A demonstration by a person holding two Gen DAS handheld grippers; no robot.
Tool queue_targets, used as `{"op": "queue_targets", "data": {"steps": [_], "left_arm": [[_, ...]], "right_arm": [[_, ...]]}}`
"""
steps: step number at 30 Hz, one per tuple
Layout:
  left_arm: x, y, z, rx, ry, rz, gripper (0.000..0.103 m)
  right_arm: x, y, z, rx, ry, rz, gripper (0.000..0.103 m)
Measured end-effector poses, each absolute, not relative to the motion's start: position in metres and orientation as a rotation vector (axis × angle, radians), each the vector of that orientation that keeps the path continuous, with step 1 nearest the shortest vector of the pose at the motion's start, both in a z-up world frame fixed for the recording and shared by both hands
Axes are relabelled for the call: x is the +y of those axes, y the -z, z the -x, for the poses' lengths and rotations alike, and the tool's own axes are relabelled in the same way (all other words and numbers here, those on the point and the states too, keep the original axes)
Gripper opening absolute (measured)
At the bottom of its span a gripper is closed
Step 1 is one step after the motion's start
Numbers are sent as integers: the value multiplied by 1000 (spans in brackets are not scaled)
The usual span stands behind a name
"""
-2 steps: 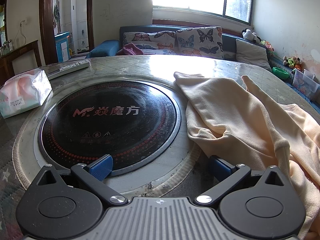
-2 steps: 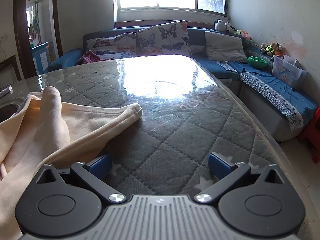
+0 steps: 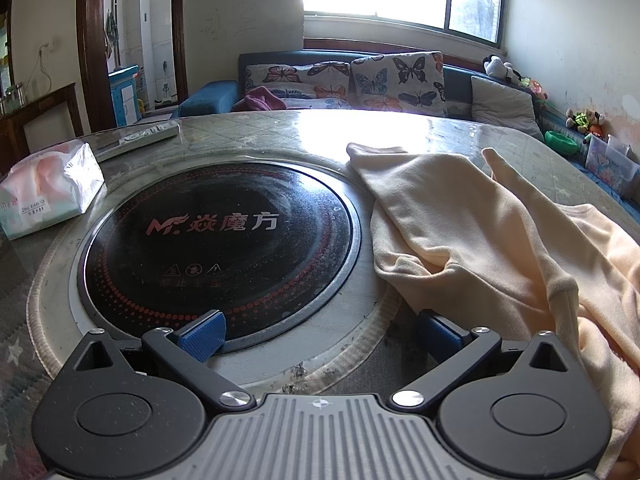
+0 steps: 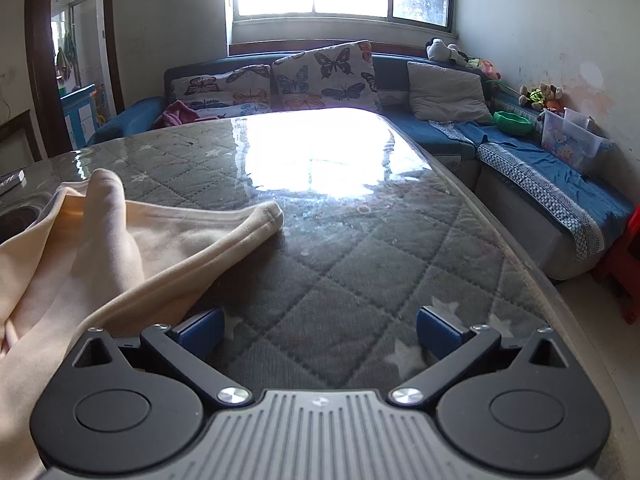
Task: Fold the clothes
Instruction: 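Move both grippers toward the crumpled cream sweatshirt on the table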
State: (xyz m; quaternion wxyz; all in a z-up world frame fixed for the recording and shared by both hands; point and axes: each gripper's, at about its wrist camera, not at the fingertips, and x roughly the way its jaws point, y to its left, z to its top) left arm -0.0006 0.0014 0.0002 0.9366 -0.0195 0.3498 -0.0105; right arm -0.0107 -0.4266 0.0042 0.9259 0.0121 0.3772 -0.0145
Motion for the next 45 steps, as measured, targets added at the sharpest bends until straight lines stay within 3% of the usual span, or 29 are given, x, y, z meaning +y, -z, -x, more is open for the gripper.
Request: {"op": "queue_targets", "data": {"steps": [7,22,45], "left_arm": [[-10,-6,11,757,-5,10,103],[-40,-38,82,754,-29,7,103],[-87,-48,129,751,88,-110,103]], "right_arm": [[-420,-16,59,656,49,-24,103],[-410,-39,145,660,-69,-65,103],[-376,-45,175,688,-102,28,103]]}}
